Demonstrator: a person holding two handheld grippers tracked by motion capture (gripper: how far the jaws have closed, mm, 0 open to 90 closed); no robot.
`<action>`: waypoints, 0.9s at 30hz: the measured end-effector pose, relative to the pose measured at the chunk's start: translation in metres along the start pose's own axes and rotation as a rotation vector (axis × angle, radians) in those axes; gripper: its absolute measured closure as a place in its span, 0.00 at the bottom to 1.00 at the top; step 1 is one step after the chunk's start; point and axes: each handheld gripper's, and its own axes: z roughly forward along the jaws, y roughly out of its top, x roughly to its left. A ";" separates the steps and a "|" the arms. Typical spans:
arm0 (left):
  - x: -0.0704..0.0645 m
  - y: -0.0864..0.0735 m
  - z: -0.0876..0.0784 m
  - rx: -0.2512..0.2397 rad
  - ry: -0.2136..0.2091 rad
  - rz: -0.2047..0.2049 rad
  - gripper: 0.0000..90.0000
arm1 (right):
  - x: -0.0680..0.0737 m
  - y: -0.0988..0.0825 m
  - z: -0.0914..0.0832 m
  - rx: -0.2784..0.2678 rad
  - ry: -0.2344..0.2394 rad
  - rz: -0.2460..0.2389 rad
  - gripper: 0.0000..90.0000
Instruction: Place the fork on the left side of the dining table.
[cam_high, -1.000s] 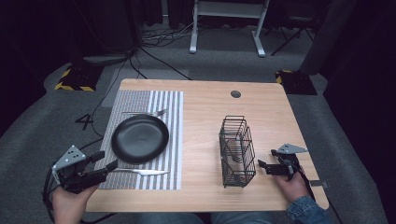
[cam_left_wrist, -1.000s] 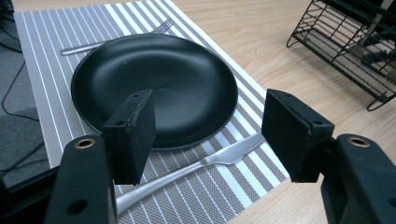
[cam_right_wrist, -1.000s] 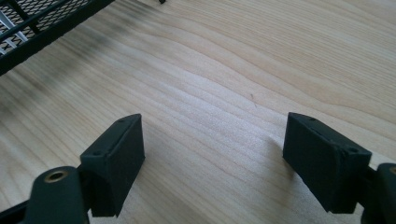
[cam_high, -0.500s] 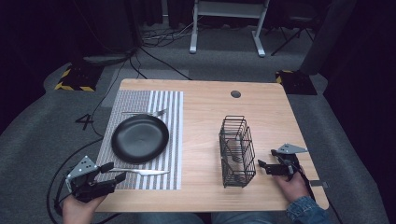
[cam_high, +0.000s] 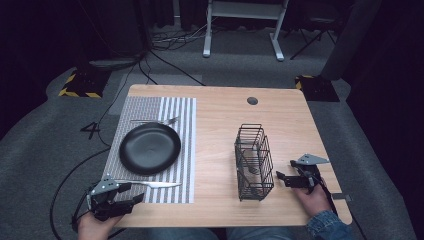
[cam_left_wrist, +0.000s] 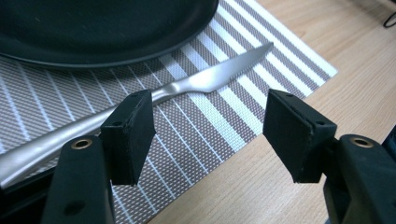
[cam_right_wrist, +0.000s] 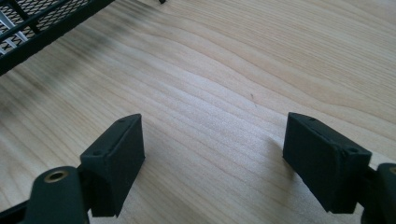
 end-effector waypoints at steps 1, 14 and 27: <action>0.001 -0.002 0.002 -0.001 -0.002 0.012 0.38 | 0.000 0.000 0.000 0.000 0.000 0.000 0.23; 0.001 -0.016 0.021 -0.003 0.031 0.100 0.39 | 0.000 0.000 0.000 0.000 0.000 0.000 0.23; -0.002 -0.019 0.024 -0.011 0.060 0.119 0.36 | 0.000 0.000 0.000 0.000 0.000 0.001 0.23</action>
